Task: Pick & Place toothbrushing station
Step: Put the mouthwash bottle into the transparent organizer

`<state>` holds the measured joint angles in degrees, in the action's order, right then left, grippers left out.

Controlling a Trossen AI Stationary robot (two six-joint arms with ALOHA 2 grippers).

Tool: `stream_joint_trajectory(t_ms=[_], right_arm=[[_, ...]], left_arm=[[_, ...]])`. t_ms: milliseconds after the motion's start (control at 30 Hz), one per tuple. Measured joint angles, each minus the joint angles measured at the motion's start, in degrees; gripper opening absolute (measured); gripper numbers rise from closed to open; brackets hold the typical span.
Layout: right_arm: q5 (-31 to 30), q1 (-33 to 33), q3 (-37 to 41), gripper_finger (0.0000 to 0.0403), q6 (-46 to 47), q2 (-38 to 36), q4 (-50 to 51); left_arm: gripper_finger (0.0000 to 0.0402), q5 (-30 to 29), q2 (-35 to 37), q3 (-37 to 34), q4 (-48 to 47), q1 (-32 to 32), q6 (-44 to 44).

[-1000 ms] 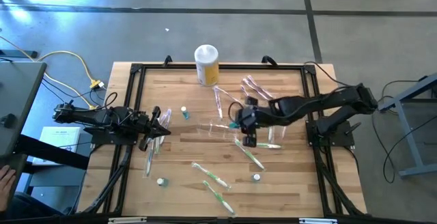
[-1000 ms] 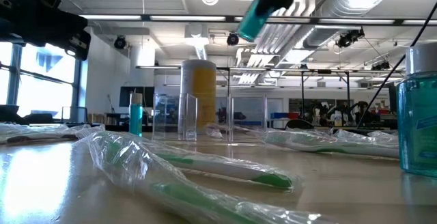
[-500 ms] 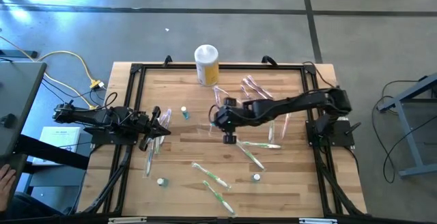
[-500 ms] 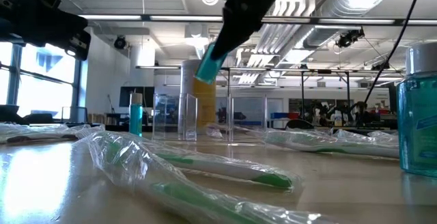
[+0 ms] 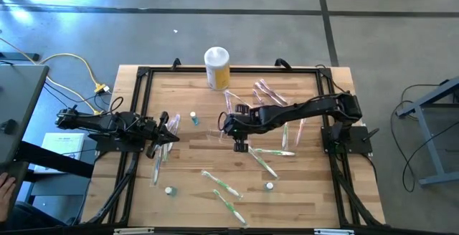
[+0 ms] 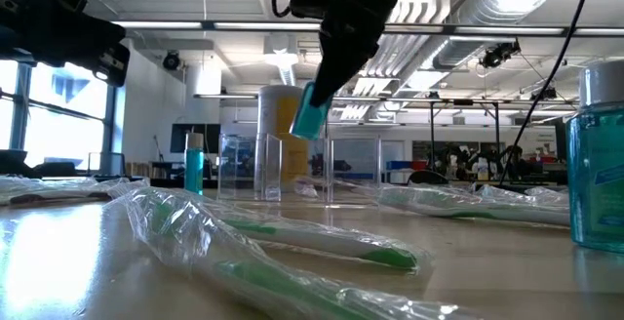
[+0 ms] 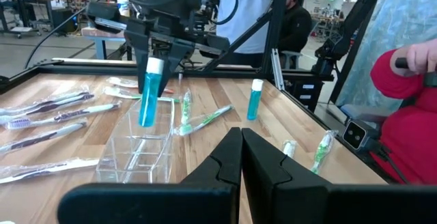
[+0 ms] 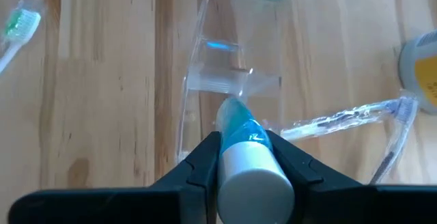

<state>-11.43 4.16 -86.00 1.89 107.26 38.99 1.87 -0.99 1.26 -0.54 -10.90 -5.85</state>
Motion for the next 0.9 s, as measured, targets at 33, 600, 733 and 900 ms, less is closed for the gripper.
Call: stream_joint_trajectory(t_ms=[33, 600, 733, 900], right_arm=[[-0.04, 0.13, 0.0, 0.0085, 0.0, 0.0, 0.71], [2.64, 2.37, 0.31, 0.0081, 2.51, 0.0, 3.95], [2.57, 3.47, 0.33, 0.0081, 2.62, 0.0, 5.35], [2.47, 4.53, 0.33, 0.0081, 2.46, 0.0, 5.32]], left_arm=[[0.0003, 0.0, 0.0, 0.0, 0.0, 0.0, 0.0], [0.0003, 0.02, 0.0, 0.0, -0.04, 0.0, -0.02], [0.0003, 0.02, 0.02, 0.0, -0.04, 0.0, -0.01], [0.0003, 0.02, 0.0, 0.0, -0.04, 0.0, -0.02]])
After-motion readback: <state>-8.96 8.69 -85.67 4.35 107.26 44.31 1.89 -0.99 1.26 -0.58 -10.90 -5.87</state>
